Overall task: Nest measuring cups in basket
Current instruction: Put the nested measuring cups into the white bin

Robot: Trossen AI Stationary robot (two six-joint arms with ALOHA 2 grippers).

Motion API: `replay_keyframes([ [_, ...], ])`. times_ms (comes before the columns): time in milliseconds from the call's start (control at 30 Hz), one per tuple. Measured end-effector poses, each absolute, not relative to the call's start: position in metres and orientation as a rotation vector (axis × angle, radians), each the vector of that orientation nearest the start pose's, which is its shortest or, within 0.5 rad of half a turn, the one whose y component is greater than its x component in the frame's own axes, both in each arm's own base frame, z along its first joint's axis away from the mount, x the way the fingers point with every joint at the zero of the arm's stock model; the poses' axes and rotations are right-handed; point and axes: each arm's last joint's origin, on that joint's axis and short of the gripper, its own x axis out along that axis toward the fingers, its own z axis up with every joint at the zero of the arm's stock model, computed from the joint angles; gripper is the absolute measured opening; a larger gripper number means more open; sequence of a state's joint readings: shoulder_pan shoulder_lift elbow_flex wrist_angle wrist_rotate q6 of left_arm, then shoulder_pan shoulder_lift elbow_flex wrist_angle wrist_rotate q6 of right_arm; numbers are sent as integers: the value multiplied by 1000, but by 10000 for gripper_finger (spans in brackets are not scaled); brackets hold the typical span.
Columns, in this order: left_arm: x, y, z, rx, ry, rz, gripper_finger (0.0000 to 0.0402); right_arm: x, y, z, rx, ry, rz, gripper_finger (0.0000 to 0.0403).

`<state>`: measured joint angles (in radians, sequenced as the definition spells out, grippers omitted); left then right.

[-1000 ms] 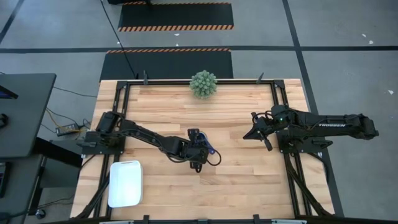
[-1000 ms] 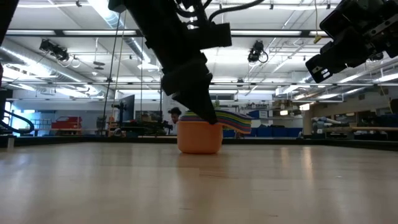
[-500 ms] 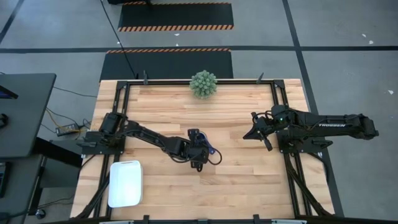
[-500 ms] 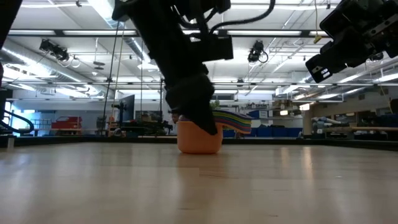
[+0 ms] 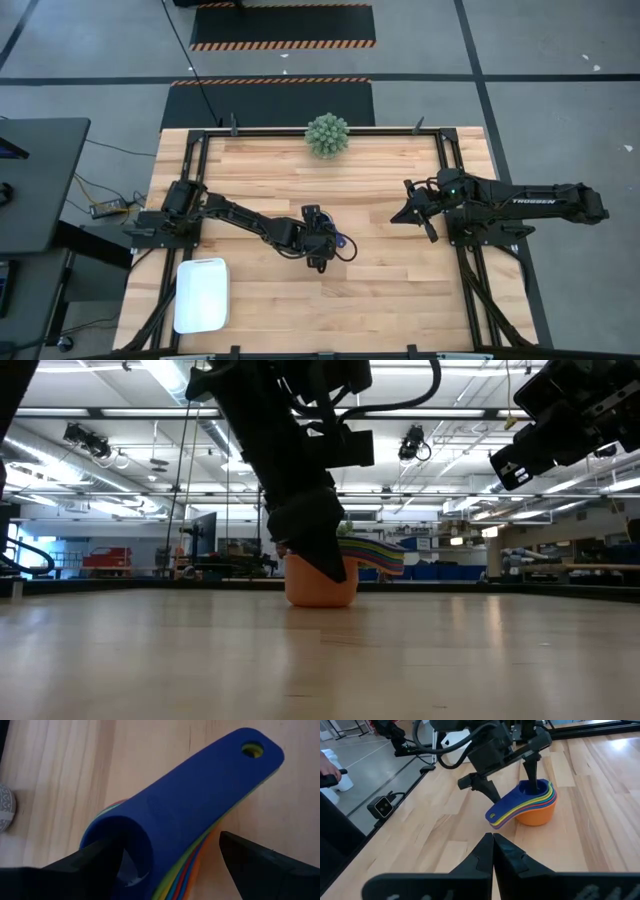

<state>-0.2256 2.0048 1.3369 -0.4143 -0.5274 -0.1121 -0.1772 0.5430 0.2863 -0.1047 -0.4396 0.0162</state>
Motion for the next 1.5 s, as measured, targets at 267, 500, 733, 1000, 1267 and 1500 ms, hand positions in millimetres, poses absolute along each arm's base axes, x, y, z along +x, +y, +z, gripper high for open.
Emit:
replay_keyframes([
  [267,397,-76,156,302,992,325,334,134,-12,203,125,346,256,14],
  [500,399,-77,152,297,991,344,334,134,-12,203,125,343,257,14],
  [733,399,-77,151,293,992,340,334,134,-12,203,124,341,257,14],
  [1000,398,-76,151,319,981,388,334,134,-12,203,124,341,257,14],
  [1267,399,-75,151,311,947,465,334,134,-12,203,124,341,257,14],
  [1500,399,-75,152,309,944,470,334,134,-12,203,124,341,257,14],
])
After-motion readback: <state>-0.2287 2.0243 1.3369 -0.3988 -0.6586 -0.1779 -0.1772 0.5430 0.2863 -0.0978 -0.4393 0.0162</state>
